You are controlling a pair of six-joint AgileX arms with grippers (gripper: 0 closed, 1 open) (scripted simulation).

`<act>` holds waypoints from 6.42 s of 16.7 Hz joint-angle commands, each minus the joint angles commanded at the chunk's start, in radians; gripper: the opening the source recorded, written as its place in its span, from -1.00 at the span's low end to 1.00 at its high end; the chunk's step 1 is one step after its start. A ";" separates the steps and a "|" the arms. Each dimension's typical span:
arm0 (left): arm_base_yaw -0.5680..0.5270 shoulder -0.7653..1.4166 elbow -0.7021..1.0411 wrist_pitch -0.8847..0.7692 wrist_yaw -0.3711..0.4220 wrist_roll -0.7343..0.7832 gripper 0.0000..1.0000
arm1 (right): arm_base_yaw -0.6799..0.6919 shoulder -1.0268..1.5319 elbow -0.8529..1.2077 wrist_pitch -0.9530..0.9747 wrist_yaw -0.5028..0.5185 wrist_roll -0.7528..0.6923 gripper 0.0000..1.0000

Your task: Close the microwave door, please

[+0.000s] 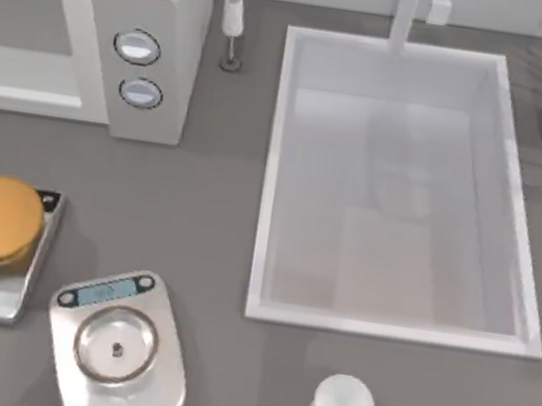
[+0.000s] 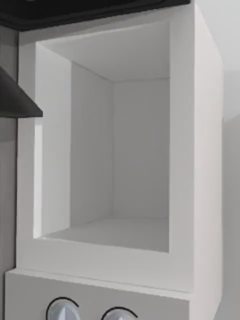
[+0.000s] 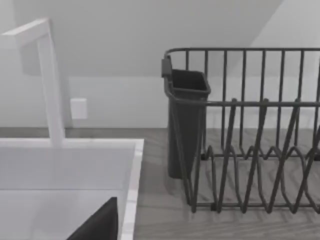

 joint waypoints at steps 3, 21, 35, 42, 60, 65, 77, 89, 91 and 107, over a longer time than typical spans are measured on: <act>0.000 0.000 0.000 0.000 0.000 0.000 0.70 | 0.000 0.000 0.000 0.000 0.000 0.000 1.00; 0.000 0.000 0.000 0.000 0.000 0.000 -1.00 | 0.000 0.000 0.000 0.000 0.000 0.000 1.00; -0.170 0.019 -0.013 0.038 -0.170 0.000 -1.00 | 0.000 0.000 0.000 0.000 0.000 0.000 1.00; -0.114 0.213 -0.049 0.263 -0.114 0.002 -1.00 | 0.000 0.000 0.000 0.000 0.000 0.000 1.00; -0.088 0.374 0.056 0.326 -0.090 0.005 -1.00 | 0.000 0.000 0.000 0.000 0.000 0.000 1.00; -0.050 0.411 0.088 0.299 -0.064 0.039 -1.00 | 0.000 0.000 0.000 0.000 0.000 0.000 1.00; 0.771 1.256 0.888 -0.350 0.414 0.671 -1.00 | 0.000 0.000 0.000 0.000 0.000 0.000 1.00; 1.022 1.669 1.287 -0.728 0.659 0.891 -1.00 | 0.000 0.000 0.000 0.000 0.000 0.000 1.00; 1.018 1.667 1.282 -0.722 0.656 0.891 -1.00 | 0.000 0.000 0.000 0.000 0.000 0.000 1.00; 1.019 1.792 1.016 -0.334 0.661 0.894 -1.00 | 0.000 0.000 0.000 0.000 0.000 0.000 1.00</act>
